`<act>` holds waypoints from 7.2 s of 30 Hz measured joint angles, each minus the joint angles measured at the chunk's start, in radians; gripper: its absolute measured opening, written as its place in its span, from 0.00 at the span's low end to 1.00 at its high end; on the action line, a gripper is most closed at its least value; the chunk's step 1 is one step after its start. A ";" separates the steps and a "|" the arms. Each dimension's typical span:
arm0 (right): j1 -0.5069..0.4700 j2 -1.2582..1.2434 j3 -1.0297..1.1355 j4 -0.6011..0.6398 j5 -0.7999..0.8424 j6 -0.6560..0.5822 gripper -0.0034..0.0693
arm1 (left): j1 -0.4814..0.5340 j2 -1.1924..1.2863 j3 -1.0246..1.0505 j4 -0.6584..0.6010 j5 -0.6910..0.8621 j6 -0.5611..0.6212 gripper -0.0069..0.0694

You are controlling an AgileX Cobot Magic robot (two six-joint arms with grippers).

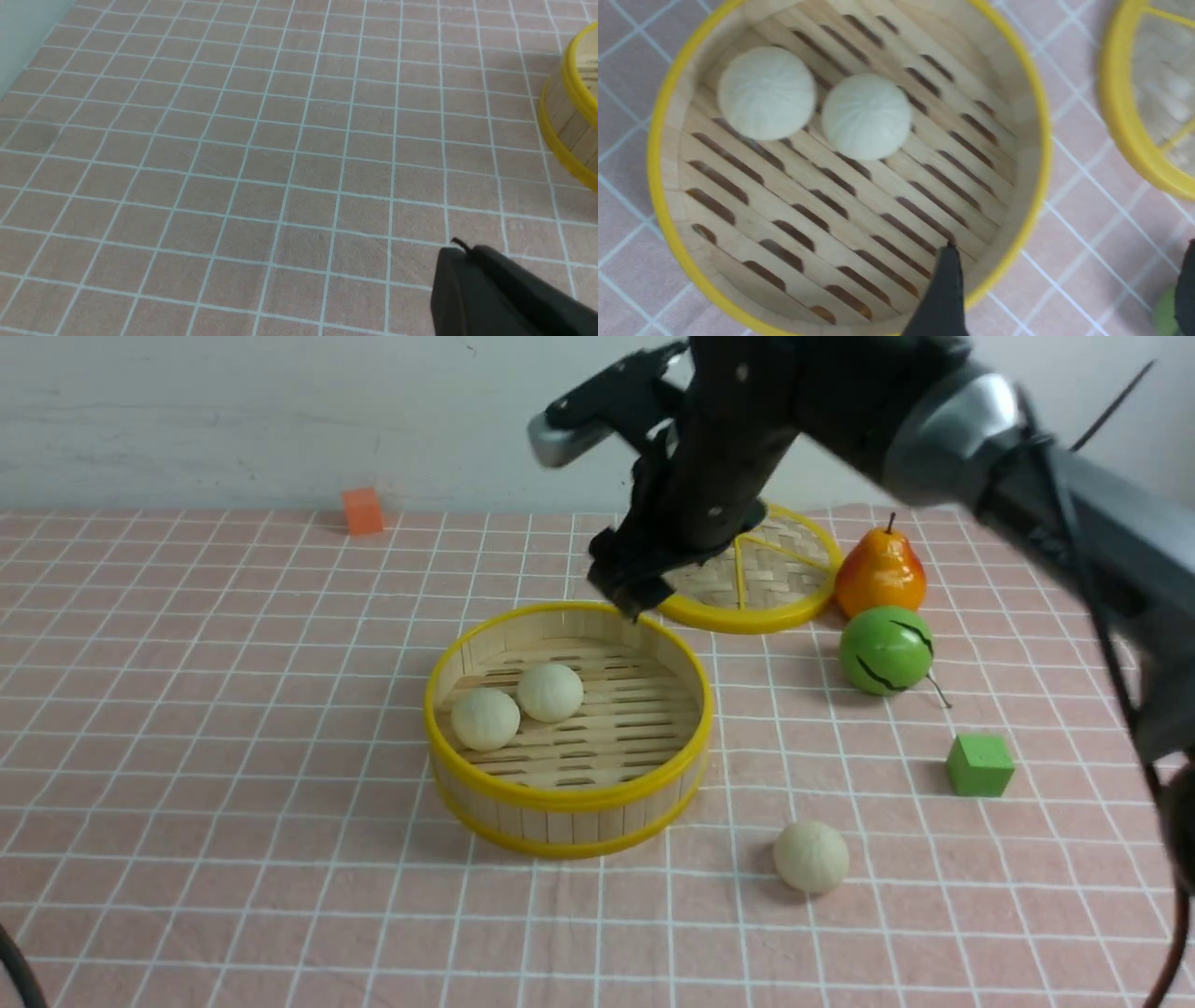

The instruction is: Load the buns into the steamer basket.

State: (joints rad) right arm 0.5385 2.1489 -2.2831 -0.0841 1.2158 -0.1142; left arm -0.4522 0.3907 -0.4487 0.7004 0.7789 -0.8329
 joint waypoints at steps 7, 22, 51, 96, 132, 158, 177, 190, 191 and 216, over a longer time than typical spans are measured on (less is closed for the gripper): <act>-0.109 -0.042 0.328 0.034 0.010 0.157 0.80 | 0.000 -0.069 0.000 -0.020 0.016 -0.006 0.07; -0.098 -0.104 0.691 0.107 -0.031 0.186 0.53 | 0.000 -0.078 0.012 -0.035 -0.091 -0.034 0.07; 0.074 0.036 0.401 0.041 -0.394 -0.212 0.06 | 0.000 -0.078 0.012 -0.027 -0.136 -0.030 0.08; 0.070 -1.204 1.871 -0.053 -1.134 0.399 0.02 | 0.000 -0.078 0.015 -0.026 -0.129 -0.030 0.11; -0.436 -2.159 2.297 0.183 -0.814 0.234 0.04 | 0.000 -0.078 0.019 -0.026 -0.102 -0.030 0.14; -0.436 -2.159 2.296 0.186 -0.812 0.235 0.07 | 0.109 -0.338 0.165 -0.137 -0.155 0.090 0.15; -0.436 -2.159 2.296 0.187 -0.812 0.236 0.11 | 0.309 -0.402 0.477 -0.623 -0.376 0.600 0.07; -0.436 -2.159 2.296 0.187 -0.812 0.238 0.13 | 0.304 -0.402 0.477 -0.690 -0.381 0.700 0.07; -0.436 -2.159 2.296 0.187 -0.812 0.238 0.13 | 0.304 -0.402 0.477 -0.690 -0.381 0.701 0.07; -0.436 -2.159 2.296 0.187 -0.812 0.239 0.17 | 0.304 -0.402 0.477 -0.690 -0.382 0.701 0.07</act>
State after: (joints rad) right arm 0.1029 -0.0101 0.0131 0.1032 0.4042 0.1247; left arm -0.1480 -0.0115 0.0286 0.0101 0.3973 -0.1321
